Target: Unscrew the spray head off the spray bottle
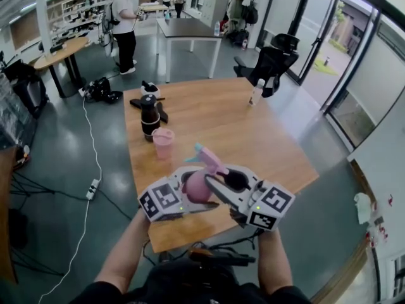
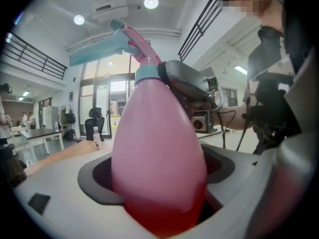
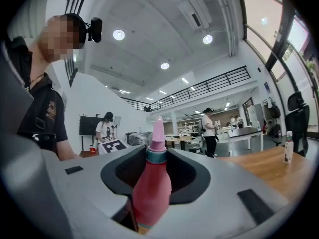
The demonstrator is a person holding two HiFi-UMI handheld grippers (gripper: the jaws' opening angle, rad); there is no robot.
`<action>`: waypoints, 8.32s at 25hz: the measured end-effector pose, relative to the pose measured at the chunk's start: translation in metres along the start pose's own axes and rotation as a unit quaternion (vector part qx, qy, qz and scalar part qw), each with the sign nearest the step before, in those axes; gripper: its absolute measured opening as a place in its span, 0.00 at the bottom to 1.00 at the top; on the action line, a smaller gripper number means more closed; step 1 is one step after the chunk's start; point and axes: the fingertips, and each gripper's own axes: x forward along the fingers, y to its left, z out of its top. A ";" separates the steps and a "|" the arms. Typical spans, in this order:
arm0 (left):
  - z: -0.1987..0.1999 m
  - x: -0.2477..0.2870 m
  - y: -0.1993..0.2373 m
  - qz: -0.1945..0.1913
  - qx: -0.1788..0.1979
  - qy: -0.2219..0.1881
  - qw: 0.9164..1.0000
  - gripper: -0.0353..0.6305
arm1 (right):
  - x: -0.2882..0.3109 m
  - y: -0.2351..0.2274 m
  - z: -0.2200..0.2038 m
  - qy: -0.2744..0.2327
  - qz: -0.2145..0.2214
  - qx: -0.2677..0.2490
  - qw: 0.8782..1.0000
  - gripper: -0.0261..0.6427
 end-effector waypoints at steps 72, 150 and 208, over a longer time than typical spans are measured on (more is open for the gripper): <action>-0.004 -0.016 -0.036 -0.128 -0.016 -0.007 0.992 0.72 | -0.003 0.019 -0.004 -0.002 0.163 0.029 0.986 0.25; -0.022 -0.007 0.051 0.188 -0.022 0.055 0.980 0.72 | 0.025 -0.032 -0.006 0.031 -0.057 0.064 0.996 0.25; -0.014 -0.037 -0.010 -0.018 -0.004 -0.002 1.000 0.72 | 0.023 0.026 -0.006 0.038 0.120 0.029 0.992 0.25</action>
